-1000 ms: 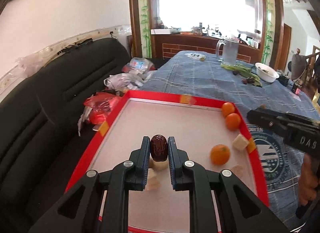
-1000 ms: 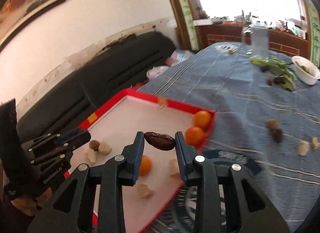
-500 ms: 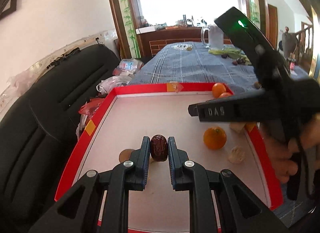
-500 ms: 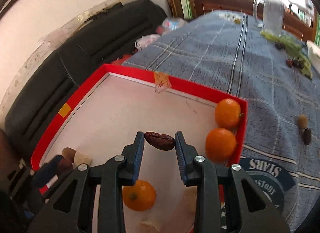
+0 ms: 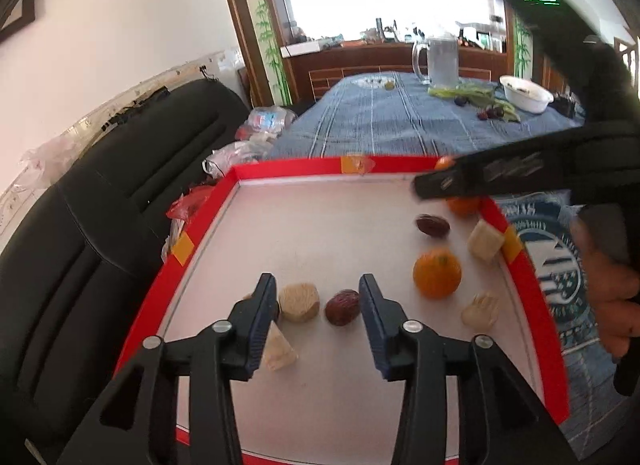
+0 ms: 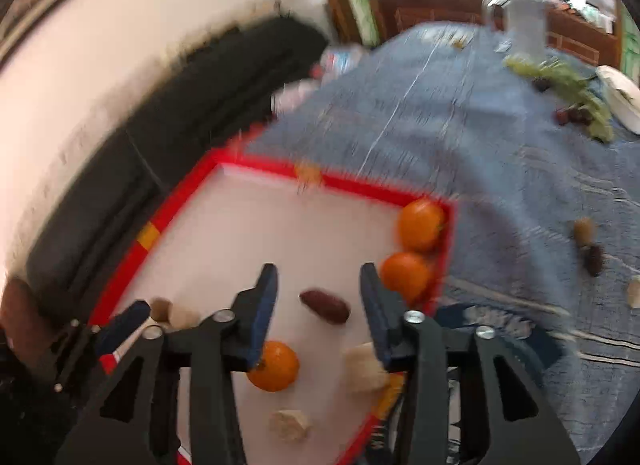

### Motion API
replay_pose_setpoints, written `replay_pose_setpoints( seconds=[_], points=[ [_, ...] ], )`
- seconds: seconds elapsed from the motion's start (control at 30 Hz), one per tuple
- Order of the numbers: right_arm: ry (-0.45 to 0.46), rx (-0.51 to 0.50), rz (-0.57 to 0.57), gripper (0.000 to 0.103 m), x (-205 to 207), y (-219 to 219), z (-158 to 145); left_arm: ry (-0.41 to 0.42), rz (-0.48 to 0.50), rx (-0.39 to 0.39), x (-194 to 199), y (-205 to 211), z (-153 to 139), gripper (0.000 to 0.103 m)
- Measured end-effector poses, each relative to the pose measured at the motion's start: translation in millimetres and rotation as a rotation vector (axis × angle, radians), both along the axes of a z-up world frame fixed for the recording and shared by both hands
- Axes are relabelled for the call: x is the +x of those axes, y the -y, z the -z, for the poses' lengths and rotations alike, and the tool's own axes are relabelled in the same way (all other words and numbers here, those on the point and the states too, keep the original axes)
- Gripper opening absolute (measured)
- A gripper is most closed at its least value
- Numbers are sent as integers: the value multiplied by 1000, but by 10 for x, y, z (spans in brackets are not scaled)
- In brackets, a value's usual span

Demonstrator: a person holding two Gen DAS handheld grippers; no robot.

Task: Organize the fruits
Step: 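Open the right gripper over the tray while the left gripper releases its date, then grasp a beige cube with the right gripper while the left grasps another beige cube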

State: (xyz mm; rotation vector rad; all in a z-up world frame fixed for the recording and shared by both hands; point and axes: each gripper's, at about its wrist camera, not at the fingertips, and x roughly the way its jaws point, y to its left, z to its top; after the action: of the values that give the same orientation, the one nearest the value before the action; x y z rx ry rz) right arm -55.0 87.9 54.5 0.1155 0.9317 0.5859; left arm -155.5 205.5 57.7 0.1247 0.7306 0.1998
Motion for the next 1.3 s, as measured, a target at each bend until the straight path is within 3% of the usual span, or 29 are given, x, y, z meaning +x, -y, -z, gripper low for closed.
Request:
replay_pose_setpoints(
  seconds=[0.17,0.43,0.6,0.73,0.83,1.0,1.3],
  points=[
    [88,46,113,52,-35,535,-209,23,15,4,1,130,-68,58],
    [102,70,286,52,-25,1654,-190,-7,106,-18,78,480,-191,59],
    [81,115,457,52,-15,2655,-131,20,160,8,136,748,-348,61],
    [19,109,539,52,47,3147,-35,8,232,3,219,1030,-368,61],
    [-21,111,558,52,134,3259,26,-7,290,0,315,1290,-362,61],
    [-80,21,497,51,366,3028,156,-44,385,-17,479,1693,-352,61],
    [-41,-157,418,45,576,2786,466,-126,439,-54,648,2097,-186,61]
  ],
)
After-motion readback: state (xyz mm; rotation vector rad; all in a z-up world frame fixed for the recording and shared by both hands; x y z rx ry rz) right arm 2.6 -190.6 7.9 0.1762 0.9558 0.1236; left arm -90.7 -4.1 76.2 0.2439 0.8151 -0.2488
